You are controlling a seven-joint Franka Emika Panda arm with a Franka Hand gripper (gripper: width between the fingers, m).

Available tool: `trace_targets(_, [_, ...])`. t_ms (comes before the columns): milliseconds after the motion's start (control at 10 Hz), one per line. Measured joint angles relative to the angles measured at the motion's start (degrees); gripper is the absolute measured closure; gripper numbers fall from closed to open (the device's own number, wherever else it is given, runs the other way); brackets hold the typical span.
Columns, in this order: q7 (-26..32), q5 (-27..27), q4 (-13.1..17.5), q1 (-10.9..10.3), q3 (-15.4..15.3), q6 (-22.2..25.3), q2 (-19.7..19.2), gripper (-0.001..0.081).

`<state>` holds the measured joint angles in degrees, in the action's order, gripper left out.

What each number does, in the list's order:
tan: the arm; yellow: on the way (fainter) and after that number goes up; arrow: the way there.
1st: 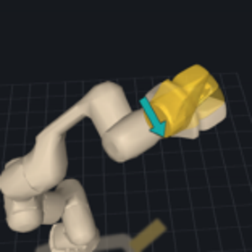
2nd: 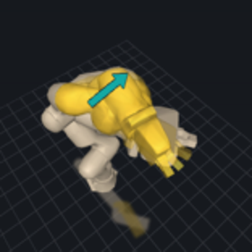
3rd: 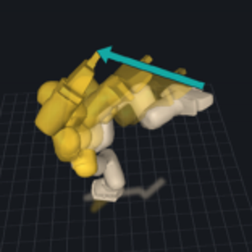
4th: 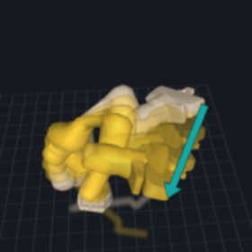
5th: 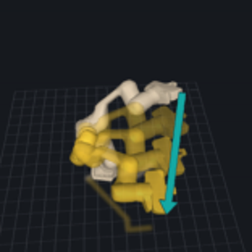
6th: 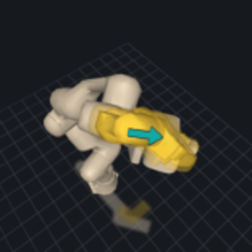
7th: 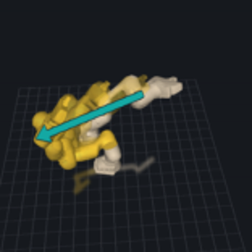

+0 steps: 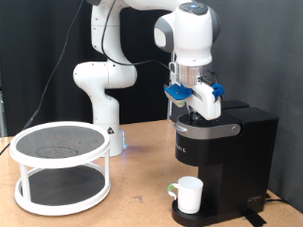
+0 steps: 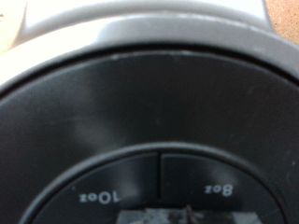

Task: Make a cup of coffee with the keurig machine

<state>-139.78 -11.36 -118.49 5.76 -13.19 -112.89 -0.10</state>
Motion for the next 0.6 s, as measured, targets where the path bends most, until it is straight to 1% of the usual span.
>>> trace_targets(600, [0.00, -0.88, 1.73, 0.24, 0.01, 2.26, -1.27, 0.0801])
